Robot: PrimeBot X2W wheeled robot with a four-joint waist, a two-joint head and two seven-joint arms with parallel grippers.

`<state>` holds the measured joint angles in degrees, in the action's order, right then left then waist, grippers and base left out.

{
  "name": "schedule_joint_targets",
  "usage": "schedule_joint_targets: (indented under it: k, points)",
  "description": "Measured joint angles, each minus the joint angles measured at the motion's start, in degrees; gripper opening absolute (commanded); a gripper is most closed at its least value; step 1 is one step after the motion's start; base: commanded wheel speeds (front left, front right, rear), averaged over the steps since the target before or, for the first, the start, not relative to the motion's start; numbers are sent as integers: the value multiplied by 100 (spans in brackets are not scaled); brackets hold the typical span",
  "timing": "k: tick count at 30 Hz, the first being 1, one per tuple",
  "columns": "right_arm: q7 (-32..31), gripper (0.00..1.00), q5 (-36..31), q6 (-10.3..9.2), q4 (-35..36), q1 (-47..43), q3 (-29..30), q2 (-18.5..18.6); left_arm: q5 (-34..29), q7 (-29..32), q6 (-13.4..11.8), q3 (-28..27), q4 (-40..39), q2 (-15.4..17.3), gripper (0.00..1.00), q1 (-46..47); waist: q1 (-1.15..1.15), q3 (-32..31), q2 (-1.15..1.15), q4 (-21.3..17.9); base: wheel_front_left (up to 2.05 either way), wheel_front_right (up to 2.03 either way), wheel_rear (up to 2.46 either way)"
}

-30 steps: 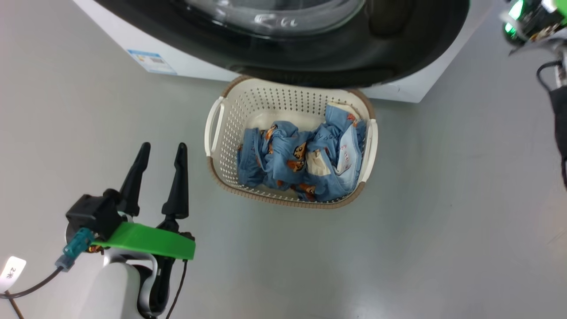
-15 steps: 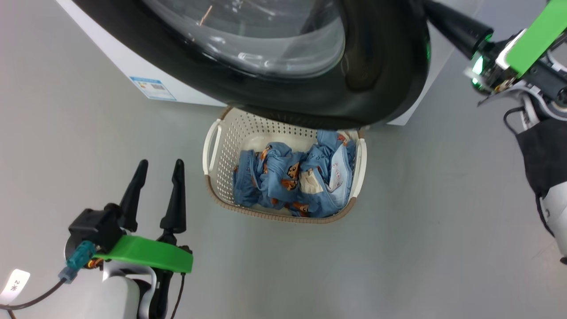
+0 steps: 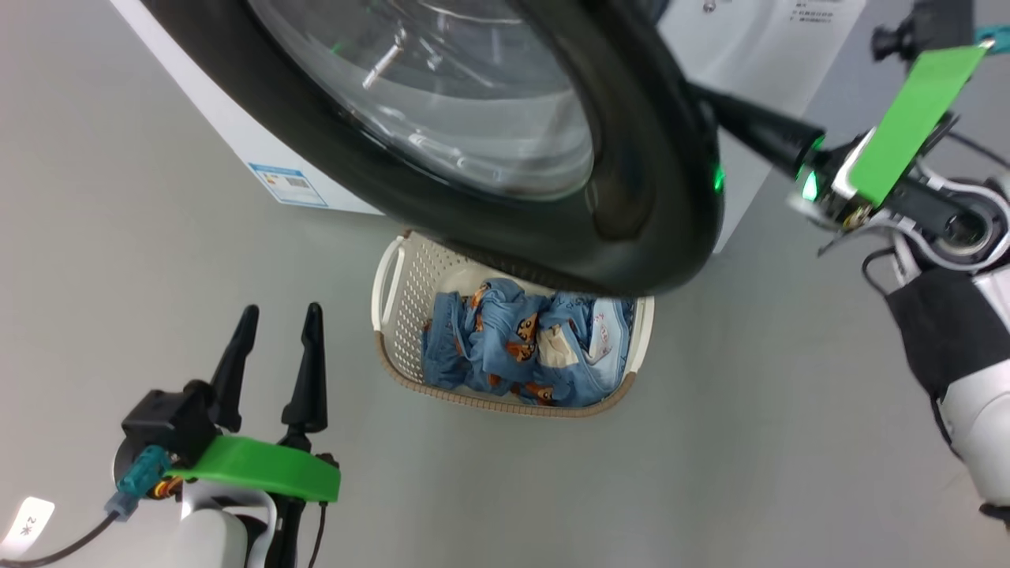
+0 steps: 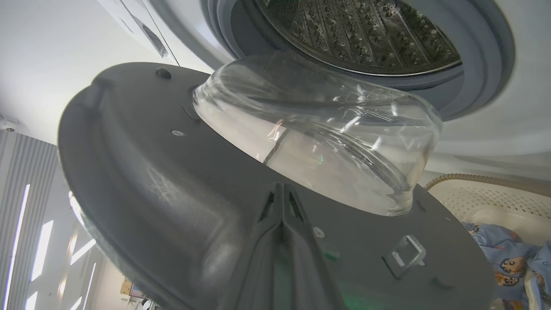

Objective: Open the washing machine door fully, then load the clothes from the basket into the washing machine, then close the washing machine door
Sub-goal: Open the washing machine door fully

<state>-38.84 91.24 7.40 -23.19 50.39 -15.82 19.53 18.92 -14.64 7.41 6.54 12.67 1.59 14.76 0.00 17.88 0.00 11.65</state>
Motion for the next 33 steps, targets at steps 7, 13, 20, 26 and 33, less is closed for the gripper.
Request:
schedule_joint_targets:
  k: [7, 13, 20, 26, 33]
  points:
    - [-146, 0, -92, 0, 208, -305, -205, -109, -59, 0, 0, -68, 1, 1, 100, -102, 0, -184, 0, 24, 0, 0, 0]
    - [-277, 0, -92, 0, 389, -502, -387, -176, -96, 0, 0, -111, 3, 2, 100, -204, 0, -289, 0, 23, 0, 0, 0]
    - [-401, 0, -91, 0, 567, -746, -543, -259, -100, 0, 0, -125, 3, 2, 100, -228, 0, -395, 0, 44, 0, 0, 0]
    - [-525, 0, -90, 0, 771, -988, -711, -363, -100, 0, 0, -129, 5, 3, 100, -339, 0, -497, 0, 88, 0, 0, 0]
    - [-603, 0, -90, 0, 970, -1193, -877, -500, -100, 0, 0, -122, 8, 5, 100, -408, 0, -607, 0, 161, 0, 0, 0]
